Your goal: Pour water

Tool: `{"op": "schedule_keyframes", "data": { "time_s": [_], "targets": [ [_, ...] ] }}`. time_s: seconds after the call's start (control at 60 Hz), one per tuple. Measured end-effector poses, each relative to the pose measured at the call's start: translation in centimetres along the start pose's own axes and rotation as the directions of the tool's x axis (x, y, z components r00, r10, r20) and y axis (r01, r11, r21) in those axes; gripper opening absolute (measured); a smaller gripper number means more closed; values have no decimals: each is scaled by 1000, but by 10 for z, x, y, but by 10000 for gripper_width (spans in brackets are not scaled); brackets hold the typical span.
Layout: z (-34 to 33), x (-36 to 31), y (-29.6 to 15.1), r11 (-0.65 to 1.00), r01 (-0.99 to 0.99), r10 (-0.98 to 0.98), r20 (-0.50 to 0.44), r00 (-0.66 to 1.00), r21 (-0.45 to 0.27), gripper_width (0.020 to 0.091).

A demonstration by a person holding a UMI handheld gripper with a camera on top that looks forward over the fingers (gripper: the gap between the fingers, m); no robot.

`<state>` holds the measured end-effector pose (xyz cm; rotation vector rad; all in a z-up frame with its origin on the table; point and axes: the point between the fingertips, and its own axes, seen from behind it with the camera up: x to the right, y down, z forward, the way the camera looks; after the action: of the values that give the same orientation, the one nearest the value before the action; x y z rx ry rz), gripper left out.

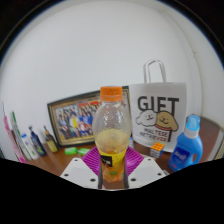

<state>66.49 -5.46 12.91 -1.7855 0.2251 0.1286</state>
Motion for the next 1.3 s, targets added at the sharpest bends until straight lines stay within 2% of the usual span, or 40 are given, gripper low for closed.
{"op": "schedule_keyframes", "data": {
  "time_s": [0.117, 0.35, 0.367, 0.45, 0.517, 0.6, 0.633, 0.717, 0.767, 0.817, 1.0, 1.133, 1.3],
  "targets": [
    [12, 57, 46, 993, 101, -107, -94, 990, -63, 285],
    [17, 111, 128, 986, 71, -97, -167, 981, -154, 296],
    [18, 111, 124, 990, 71, -90, -165, 982, -119, 287],
    [15, 112, 126, 993, 69, -86, -176, 981, -98, 294],
    [16, 111, 126, 992, 78, -96, -184, 978, -103, 354],
    [18, 113, 130, 988, 73, -98, -190, 977, -134, 479],
    [15, 115, 135, 984, 64, -98, -201, 975, -167, 557],
    [2, 110, 138, 975, 55, -102, -216, 971, -216, 880],
    [-8, 108, 138, 971, 52, -107, -230, 967, -233, 840],
    [-21, 105, 136, 966, 52, -115, -240, 964, -255, 863],
    [-94, 65, 126, 940, 33, -135, -281, 950, -340, 860],
    [-166, 21, 110, 928, 11, -132, -300, 945, -374, 860],
    [-254, -47, 95, 927, 38, -163, -310, 937, -374, 859]
  ]
}}
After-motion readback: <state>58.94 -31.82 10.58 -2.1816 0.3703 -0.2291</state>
